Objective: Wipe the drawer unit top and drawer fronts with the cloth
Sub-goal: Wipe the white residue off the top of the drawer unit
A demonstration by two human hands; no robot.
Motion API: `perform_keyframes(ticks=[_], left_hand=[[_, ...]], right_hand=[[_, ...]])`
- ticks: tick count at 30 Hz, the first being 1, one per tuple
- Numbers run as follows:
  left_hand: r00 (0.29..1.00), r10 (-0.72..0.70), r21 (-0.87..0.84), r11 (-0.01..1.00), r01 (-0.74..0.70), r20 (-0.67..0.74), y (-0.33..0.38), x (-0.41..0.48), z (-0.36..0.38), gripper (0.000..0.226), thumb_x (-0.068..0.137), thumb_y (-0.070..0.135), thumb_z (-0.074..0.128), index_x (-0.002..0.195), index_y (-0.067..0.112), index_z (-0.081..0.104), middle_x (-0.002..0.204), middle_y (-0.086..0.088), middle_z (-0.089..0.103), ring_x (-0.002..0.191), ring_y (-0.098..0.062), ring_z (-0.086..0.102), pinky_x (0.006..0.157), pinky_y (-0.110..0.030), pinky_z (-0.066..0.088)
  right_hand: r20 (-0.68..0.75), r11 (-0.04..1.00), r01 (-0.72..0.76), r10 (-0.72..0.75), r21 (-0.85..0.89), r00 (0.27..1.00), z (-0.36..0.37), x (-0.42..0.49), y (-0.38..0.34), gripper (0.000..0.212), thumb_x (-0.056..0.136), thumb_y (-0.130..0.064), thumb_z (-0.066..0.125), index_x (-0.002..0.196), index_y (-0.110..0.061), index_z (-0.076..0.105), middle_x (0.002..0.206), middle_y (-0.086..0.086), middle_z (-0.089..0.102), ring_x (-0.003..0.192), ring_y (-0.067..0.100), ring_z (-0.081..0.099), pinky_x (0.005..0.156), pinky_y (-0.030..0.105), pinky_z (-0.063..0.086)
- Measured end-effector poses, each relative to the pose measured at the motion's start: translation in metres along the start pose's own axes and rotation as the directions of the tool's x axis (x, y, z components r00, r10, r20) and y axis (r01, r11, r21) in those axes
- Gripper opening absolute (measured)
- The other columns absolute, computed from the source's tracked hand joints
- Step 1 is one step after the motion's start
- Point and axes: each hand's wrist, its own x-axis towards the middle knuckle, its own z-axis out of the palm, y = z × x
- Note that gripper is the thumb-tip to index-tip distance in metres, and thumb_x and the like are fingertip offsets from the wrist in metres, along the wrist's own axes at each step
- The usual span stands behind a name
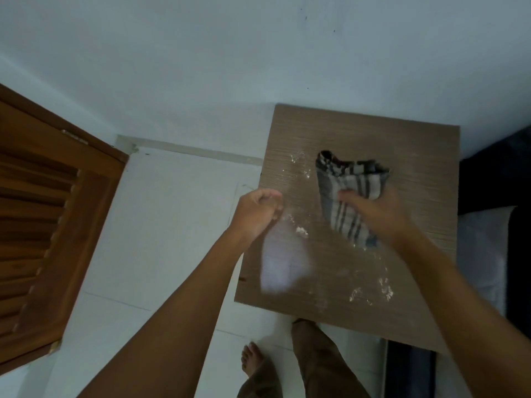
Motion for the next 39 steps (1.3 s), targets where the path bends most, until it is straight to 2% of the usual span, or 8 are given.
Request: perform_keyframes(ticks=[5,9,13,20,23,27,32,39], left_hand=[[0.986,0.056,0.158,0.987,-0.030,-0.157,0.002,0.065,-0.002,0.024,0.094,0.030,0.059,0.112,0.017,0.067,0.116,-0.002,0.067,0.106,-0.019,0.063,0.098,-0.036,0.049],[0.973,0.002,0.170,0.985,0.039,-0.232,-0.013,0.106,0.003,0.042,0.092,0.035,0.062,0.127,0.013,0.060,0.129,-0.009,0.063,0.116,-0.024,0.060,0.104,-0.037,0.046],[0.966,0.017,0.255,0.966,0.050,-0.256,-0.024,0.125,0.006,0.041,0.097,0.030,0.055,0.131,0.009,0.059,0.135,-0.009,0.059,0.122,-0.025,0.056,0.103,-0.030,0.041],[0.930,-0.003,0.074,0.997,0.033,-0.368,-0.038,0.138,0.002,0.019,0.091,0.015,0.064,0.105,0.008,0.074,0.106,-0.007,0.073,0.096,-0.017,0.067,0.090,-0.027,0.052],[0.935,-0.071,-0.038,0.997,0.062,-0.347,-0.041,0.141,-0.001,0.016,0.088,0.014,0.068,0.101,0.007,0.075,0.101,-0.005,0.073,0.094,-0.016,0.067,0.092,-0.029,0.053],[0.946,-0.134,-0.145,0.985,0.094,-0.297,-0.041,0.143,-0.004,0.010,0.086,0.011,0.071,0.094,0.007,0.076,0.096,-0.006,0.074,0.091,-0.019,0.069,0.093,-0.038,0.055],[0.953,-0.153,-0.181,0.978,0.107,-0.263,-0.045,0.146,-0.006,0.004,0.084,0.012,0.073,0.086,0.011,0.076,0.093,-0.008,0.076,0.089,-0.022,0.072,0.089,-0.041,0.056],[0.962,-0.189,-0.231,0.963,0.142,-0.196,-0.041,0.144,-0.012,0.013,0.086,0.011,0.071,0.097,0.005,0.075,0.089,-0.008,0.075,0.082,-0.021,0.072,0.074,-0.031,0.061]], right_hand=[[0.022,0.827,0.374,-0.403,-0.419,0.915,-0.022,0.082,-0.050,0.010,0.090,-0.022,0.065,0.083,-0.025,0.058,0.072,-0.015,0.057,0.059,-0.003,0.055,0.051,0.009,0.043],[0.208,0.427,0.582,-0.655,-0.692,0.727,-0.011,0.164,-0.075,0.008,0.086,-0.017,0.054,0.079,-0.015,0.058,0.068,0.000,0.060,0.060,0.020,0.054,0.058,0.025,0.036],[0.279,0.132,0.498,-0.694,-0.857,0.664,0.024,0.222,-0.077,0.014,0.091,-0.013,0.048,0.085,-0.012,0.060,0.079,0.011,0.065,0.064,0.028,0.053,0.060,0.030,0.034],[0.363,-0.103,0.387,-0.622,-0.916,0.693,0.074,0.250,-0.028,0.017,0.094,-0.017,0.050,0.105,-0.009,0.062,0.092,0.014,0.070,0.080,0.033,0.066,0.059,0.034,0.038],[0.447,-0.071,0.476,-0.490,-0.876,0.748,0.077,0.251,-0.014,0.039,0.096,-0.035,0.045,0.127,-0.016,0.055,0.127,0.013,0.062,0.113,0.033,0.060,0.083,0.043,0.052],[0.514,-0.025,0.541,-0.350,-0.841,0.783,0.070,0.262,-0.003,0.063,0.099,-0.052,0.031,0.150,-0.016,0.030,0.161,0.012,0.019,0.148,0.026,0.017,0.118,0.047,0.017],[0.427,0.345,0.579,-0.425,-0.739,0.798,0.072,0.257,0.008,0.065,0.101,-0.045,0.040,0.153,-0.013,0.018,0.162,0.006,0.012,0.150,0.017,0.006,0.118,0.035,-0.004],[0.376,0.318,0.578,-0.513,-0.752,0.772,0.075,0.255,0.014,0.062,0.101,-0.042,0.043,0.152,-0.015,0.021,0.161,0.007,0.016,0.149,0.020,0.010,0.117,0.033,-0.004]])
